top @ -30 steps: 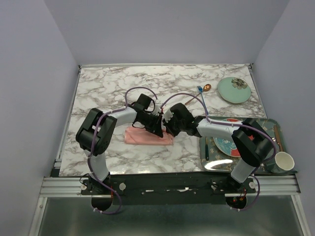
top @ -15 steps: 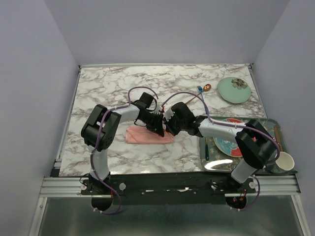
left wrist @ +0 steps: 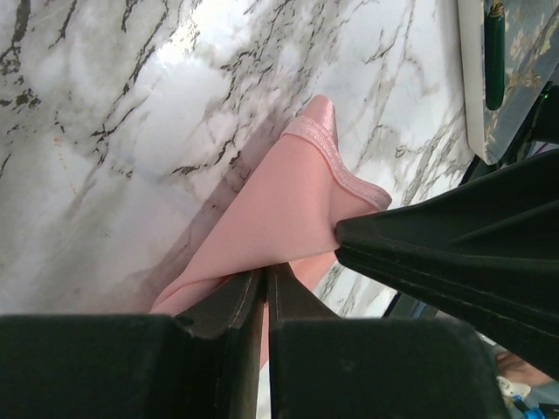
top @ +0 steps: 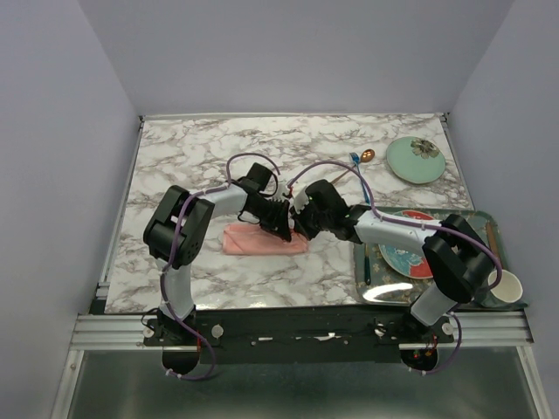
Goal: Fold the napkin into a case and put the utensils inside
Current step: Stuff the top corner of the smaller-rectangle-folded napkin into the folded napkin.
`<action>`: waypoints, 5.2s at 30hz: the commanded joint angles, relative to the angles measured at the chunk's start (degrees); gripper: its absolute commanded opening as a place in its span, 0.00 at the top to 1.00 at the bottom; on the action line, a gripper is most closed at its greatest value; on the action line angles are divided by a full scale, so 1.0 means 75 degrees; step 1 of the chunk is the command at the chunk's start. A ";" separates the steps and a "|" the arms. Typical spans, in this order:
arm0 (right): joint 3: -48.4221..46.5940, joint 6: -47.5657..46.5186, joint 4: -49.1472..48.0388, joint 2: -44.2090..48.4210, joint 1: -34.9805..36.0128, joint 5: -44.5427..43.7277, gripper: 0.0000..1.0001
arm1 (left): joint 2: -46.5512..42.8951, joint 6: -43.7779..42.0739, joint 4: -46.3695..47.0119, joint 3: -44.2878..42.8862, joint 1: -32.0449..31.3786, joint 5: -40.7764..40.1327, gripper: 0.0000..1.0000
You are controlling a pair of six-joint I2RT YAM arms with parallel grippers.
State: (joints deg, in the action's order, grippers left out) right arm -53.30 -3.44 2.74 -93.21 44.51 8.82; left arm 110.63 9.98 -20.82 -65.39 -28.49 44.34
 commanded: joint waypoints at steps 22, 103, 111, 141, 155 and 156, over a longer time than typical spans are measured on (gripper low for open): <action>0.0040 0.0002 0.0044 -0.0299 -0.0052 -0.0227 0.99 | -0.2410 0.0310 0.1123 0.1005 0.0739 -0.0779 0.44; -0.0405 0.0986 0.0958 -0.0275 -0.0321 -0.0930 0.97 | -0.1368 0.5548 0.5236 0.2800 0.0670 0.0170 1.00; -0.0522 0.1314 0.1169 -0.0404 -0.0450 -0.0673 0.98 | -0.0631 0.6111 0.5916 0.2695 0.0190 -0.0169 1.00; -0.0675 0.2018 0.1298 -0.0662 -0.1130 0.0277 0.99 | 0.0260 0.6943 0.7065 0.2425 -0.0057 -0.0005 1.00; -0.0687 0.1959 0.1322 -0.0732 -0.1224 0.0371 0.99 | 0.0380 0.6895 0.6887 0.2413 0.0072 0.0240 1.00; -0.0698 0.1959 0.1333 -0.0756 -0.1236 0.0383 0.99 | 0.0216 0.6989 0.7411 0.2529 0.0072 0.0299 1.00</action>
State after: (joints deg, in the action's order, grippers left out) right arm -57.10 10.98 11.62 -97.51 35.86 10.41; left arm 113.58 62.00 28.84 -47.00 -28.14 44.16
